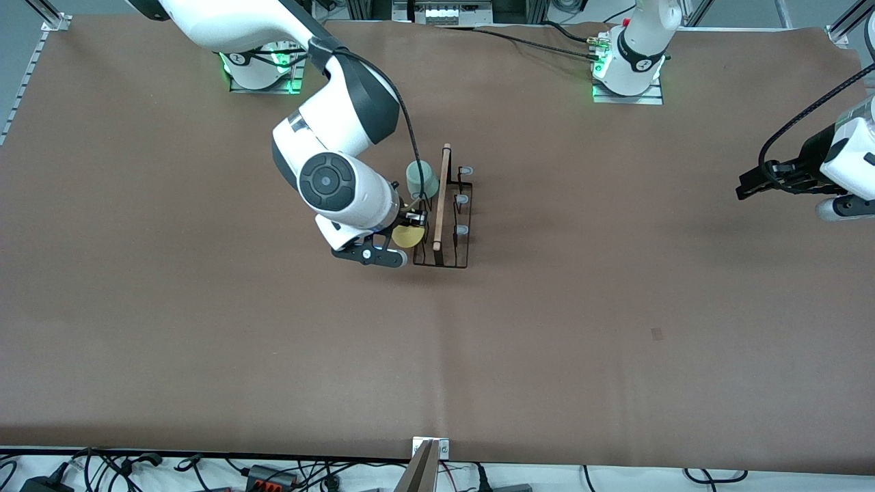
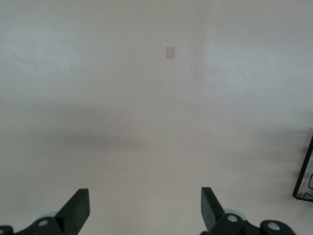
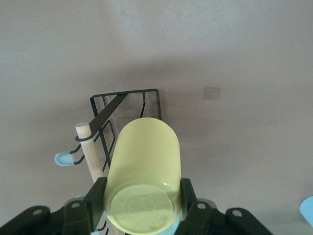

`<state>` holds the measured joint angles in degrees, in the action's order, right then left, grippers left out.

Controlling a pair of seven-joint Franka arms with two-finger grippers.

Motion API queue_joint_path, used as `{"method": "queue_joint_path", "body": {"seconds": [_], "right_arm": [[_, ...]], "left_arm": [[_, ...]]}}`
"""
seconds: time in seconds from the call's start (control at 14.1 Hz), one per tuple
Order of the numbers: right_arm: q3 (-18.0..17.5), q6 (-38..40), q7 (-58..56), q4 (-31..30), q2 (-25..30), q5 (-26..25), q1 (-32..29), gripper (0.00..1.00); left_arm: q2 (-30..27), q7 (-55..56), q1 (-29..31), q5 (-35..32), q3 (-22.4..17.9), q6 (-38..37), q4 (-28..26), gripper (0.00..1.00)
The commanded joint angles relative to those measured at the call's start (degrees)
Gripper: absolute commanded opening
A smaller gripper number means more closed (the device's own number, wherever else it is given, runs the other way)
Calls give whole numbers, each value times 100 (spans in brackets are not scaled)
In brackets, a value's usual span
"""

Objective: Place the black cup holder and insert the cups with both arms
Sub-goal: 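Lower the yellow cup onto a rack peg with the right gripper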

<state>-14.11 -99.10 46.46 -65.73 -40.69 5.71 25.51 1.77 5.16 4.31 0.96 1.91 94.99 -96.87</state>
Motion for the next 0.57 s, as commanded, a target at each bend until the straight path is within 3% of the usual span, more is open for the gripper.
{"method": "queue_joint_path", "body": {"seconds": [0.0, 0.5], "right_arm": [[-40, -144, 100, 25, -105, 0, 15, 18], [-31, -356, 100, 16, -272, -52, 60, 19]], "left_arm": [[7, 11, 0, 53, -24, -7, 71, 100], [7, 11, 0, 53, -24, 2, 71, 100]]}}
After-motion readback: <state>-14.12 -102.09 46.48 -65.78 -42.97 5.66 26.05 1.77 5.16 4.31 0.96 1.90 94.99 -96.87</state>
